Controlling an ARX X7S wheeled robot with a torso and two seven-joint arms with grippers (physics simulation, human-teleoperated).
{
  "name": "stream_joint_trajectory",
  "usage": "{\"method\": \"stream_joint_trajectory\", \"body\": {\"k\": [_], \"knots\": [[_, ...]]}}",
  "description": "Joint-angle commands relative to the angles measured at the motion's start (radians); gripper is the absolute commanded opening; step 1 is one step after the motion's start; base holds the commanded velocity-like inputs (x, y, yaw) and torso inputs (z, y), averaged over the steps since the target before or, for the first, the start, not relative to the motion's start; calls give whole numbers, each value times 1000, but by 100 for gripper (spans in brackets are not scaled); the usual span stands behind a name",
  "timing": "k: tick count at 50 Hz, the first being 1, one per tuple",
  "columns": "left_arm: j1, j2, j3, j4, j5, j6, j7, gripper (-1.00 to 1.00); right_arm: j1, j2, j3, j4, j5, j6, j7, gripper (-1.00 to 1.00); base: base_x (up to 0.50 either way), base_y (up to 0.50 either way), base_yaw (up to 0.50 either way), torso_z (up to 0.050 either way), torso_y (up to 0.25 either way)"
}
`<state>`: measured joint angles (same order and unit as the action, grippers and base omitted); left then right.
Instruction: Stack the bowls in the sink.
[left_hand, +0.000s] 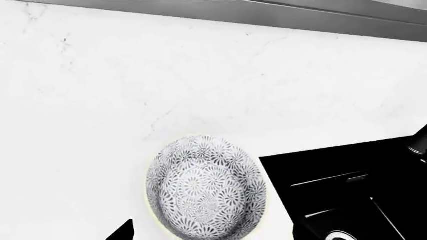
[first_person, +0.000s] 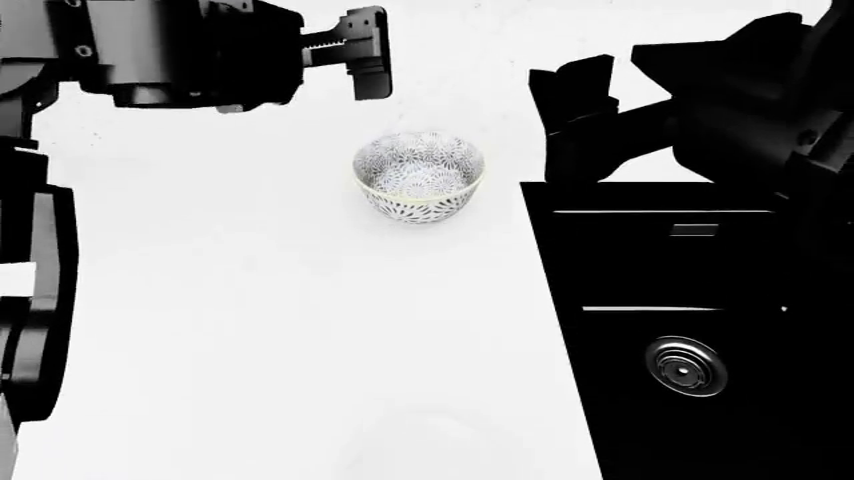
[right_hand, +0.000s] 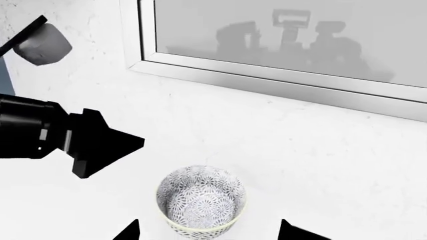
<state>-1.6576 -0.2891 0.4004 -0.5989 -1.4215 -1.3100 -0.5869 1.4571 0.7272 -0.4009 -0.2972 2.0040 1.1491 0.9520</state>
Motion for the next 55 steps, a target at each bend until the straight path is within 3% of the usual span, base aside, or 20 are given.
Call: {"method": "stream_joint_trajectory", "body": {"k": [1,10,18,23,33,42,55], "knots": [[-60,12,-12,-109,-27,-33,-51,100,-6,0,-13,5,-18,6,-9,100,0,0,0,0,0],[-74,5,18,-132,13,-9,-44,100,-18,3,-14,6,-30,2,-20,100,0,0,0,0,0],[-69,1,54,-91,22,-22,35,100,-24,-4,-20,11,-48,-1,-31,100,0,0,0,0,0],[-95,-10,143,-70,122,13,90,100,-23,-7,-26,13,-49,0,-33,100,0,0,0,0,0],[-173,30,178,-321,146,-4,202,100,-22,-11,-36,21,-61,3,-44,100,0,0,0,0,0],[-182,45,247,-379,213,27,266,100,-32,-2,-33,19,-61,-2,-54,100,0,0,0,0,0],[-135,67,189,-476,174,81,279,100,-63,-2,-37,19,-93,-11,-74,100,0,0,0,0,0]]}}
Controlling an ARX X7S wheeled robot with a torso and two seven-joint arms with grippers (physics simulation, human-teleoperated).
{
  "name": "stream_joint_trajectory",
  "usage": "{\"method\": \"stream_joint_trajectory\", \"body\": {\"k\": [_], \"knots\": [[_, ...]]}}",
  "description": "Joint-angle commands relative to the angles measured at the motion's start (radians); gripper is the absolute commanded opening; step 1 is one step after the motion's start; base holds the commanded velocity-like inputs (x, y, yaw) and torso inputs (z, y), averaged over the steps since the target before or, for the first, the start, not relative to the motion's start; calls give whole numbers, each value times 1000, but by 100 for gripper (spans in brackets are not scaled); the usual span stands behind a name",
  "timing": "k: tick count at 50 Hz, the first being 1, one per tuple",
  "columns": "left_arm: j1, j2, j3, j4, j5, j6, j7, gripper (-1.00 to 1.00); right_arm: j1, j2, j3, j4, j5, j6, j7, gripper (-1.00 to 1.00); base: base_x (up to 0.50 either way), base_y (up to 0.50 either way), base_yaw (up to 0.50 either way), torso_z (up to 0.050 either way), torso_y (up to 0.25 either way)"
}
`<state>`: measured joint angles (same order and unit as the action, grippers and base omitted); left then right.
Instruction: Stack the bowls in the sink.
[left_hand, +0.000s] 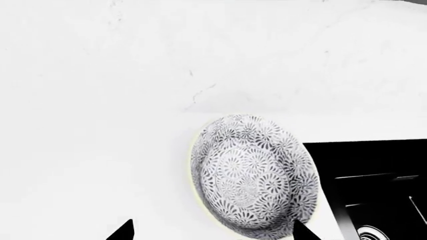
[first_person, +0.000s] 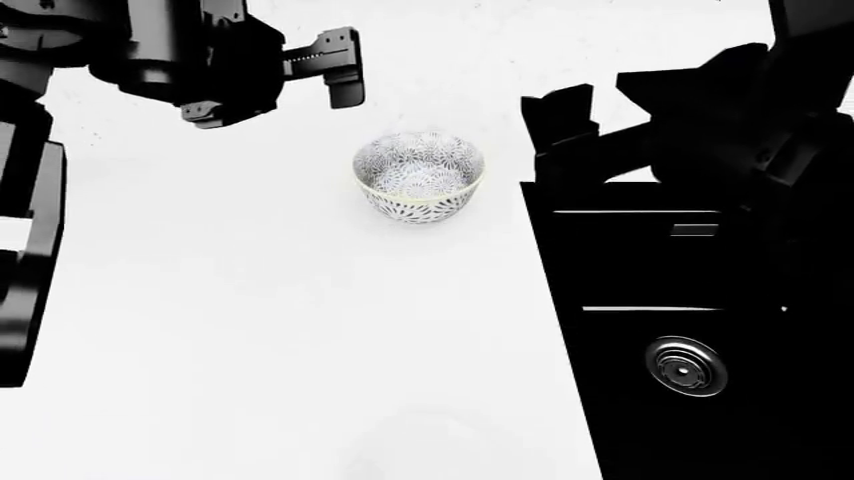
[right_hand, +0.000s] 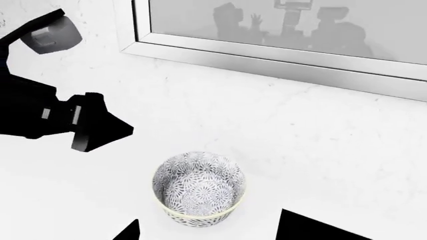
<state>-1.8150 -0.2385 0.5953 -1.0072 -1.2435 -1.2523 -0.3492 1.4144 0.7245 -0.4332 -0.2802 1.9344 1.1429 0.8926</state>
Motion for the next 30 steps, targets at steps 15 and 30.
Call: {"method": "stream_joint_trajectory", "body": {"k": [15,30], "knots": [[19,42,43,-156,51,78,118,100,-39,6,-12,5,-39,-9,-29,100,0,0,0,0,0],[20,113,-21,-301,181,198,167,100,-50,22,-21,-7,-29,-2,-35,100,0,0,0,0,0]]}}
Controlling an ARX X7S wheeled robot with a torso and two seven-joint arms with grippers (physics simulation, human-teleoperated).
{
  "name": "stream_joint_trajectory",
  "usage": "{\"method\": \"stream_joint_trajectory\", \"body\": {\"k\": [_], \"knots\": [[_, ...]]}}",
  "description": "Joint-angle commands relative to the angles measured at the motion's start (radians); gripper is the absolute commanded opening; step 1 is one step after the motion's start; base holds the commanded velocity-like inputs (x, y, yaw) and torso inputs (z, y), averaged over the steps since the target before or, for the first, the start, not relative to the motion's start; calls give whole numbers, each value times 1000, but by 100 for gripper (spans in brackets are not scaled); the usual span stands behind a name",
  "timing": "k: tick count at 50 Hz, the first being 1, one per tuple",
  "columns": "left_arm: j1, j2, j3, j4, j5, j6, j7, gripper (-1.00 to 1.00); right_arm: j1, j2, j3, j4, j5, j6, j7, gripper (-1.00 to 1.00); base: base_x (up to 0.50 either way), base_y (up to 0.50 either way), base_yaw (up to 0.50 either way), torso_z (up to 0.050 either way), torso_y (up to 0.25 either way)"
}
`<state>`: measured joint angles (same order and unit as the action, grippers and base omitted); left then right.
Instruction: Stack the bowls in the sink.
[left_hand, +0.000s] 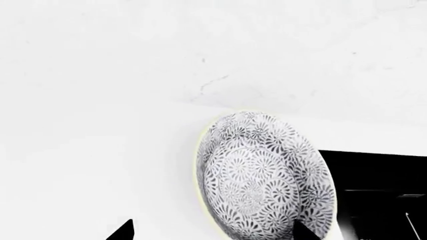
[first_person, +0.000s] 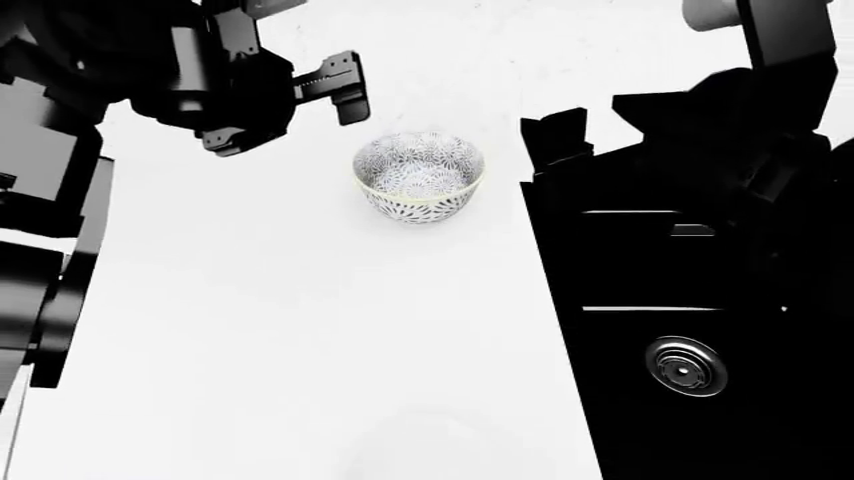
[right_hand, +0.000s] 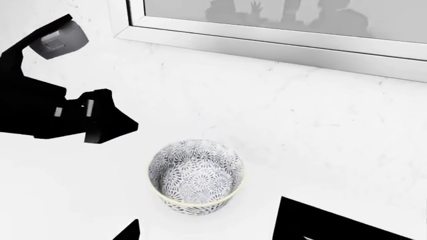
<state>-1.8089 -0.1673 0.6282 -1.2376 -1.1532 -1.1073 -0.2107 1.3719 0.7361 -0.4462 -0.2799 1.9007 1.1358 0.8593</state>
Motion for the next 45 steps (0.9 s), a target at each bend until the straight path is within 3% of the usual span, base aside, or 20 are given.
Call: {"method": "stream_joint_trajectory", "body": {"k": [1,8,15,24,36,45], "knots": [[23,43,-79,-71,109,49,14,100,-8,13,-7,-8,5,4,0,100,0,0,0,0,0],[52,50,-329,-71,324,44,-22,100,-33,21,-2,-12,-16,-5,-18,100,0,0,0,0,0],[66,87,-650,-71,659,41,-2,100,-38,20,-6,-11,-22,-7,-23,100,0,0,0,0,0],[77,139,-887,-71,985,24,81,100,-55,25,-6,-21,-37,-12,-35,100,0,0,0,0,0],[104,163,-1005,-71,1114,29,97,100,-63,39,-6,-31,-58,-9,-57,100,0,0,0,0,0],[124,167,-850,-71,929,34,67,100,-86,37,-11,-28,-89,-15,-81,100,0,0,0,0,0]]}}
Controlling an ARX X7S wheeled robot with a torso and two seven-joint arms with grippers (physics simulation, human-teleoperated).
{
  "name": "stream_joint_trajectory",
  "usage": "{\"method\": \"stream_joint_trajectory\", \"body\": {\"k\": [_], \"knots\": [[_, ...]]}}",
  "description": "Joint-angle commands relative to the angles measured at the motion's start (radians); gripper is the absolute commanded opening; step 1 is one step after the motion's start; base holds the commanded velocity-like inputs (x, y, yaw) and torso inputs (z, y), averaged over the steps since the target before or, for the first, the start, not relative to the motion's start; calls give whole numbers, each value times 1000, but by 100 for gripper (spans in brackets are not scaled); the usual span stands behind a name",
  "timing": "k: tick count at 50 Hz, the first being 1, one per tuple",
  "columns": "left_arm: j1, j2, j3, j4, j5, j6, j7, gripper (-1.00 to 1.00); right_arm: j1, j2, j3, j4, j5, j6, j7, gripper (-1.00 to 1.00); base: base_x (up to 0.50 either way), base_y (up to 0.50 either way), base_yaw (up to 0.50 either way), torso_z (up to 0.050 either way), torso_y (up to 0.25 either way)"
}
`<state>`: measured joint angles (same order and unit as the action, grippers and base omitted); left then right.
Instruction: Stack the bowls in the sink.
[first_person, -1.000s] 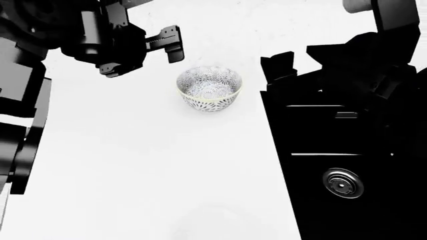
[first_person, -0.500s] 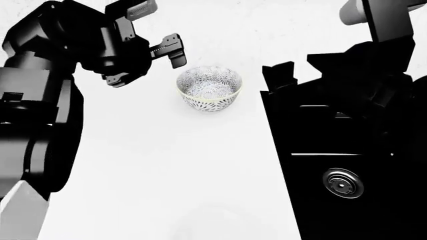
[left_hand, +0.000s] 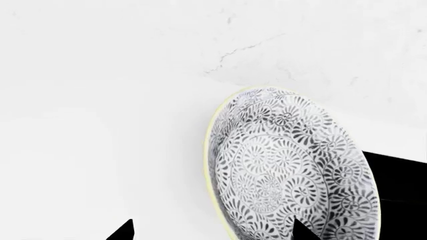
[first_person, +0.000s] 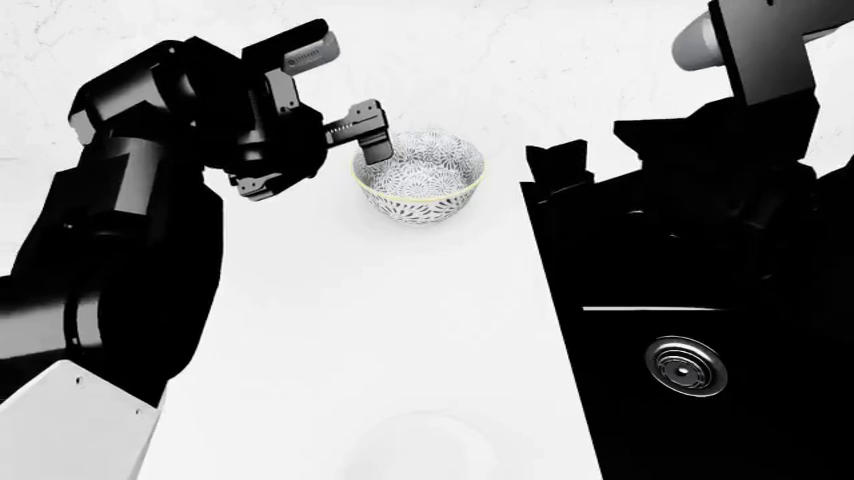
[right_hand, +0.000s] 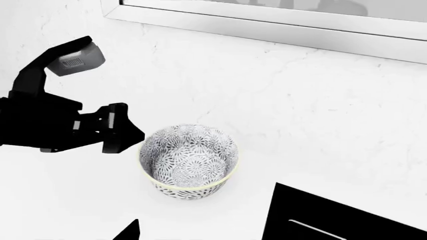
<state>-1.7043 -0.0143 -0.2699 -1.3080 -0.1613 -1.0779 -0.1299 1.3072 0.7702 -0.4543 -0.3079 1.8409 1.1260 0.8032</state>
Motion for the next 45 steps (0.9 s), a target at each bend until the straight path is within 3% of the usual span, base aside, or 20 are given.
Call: {"method": "stream_joint_trajectory", "body": {"k": [1,10,15,29,45], "knots": [[19,14,61,-1,-80,6,-18,100,-24,3,-3,0,-31,-5,-28,100,0,0,0,0,0],[28,14,189,-1,-277,44,-84,100,-42,7,-7,0,-45,-10,-42,100,0,0,0,0,0],[48,14,136,-1,-280,86,-118,100,-66,21,2,-10,-54,-22,-54,100,0,0,0,0,0],[90,14,118,-1,-328,182,-223,100,-100,39,14,-26,-72,-43,-74,100,0,0,0,0,0],[155,14,275,-1,-514,238,-290,100,-150,41,17,-31,-119,-71,-110,100,0,0,0,0,0]]}}
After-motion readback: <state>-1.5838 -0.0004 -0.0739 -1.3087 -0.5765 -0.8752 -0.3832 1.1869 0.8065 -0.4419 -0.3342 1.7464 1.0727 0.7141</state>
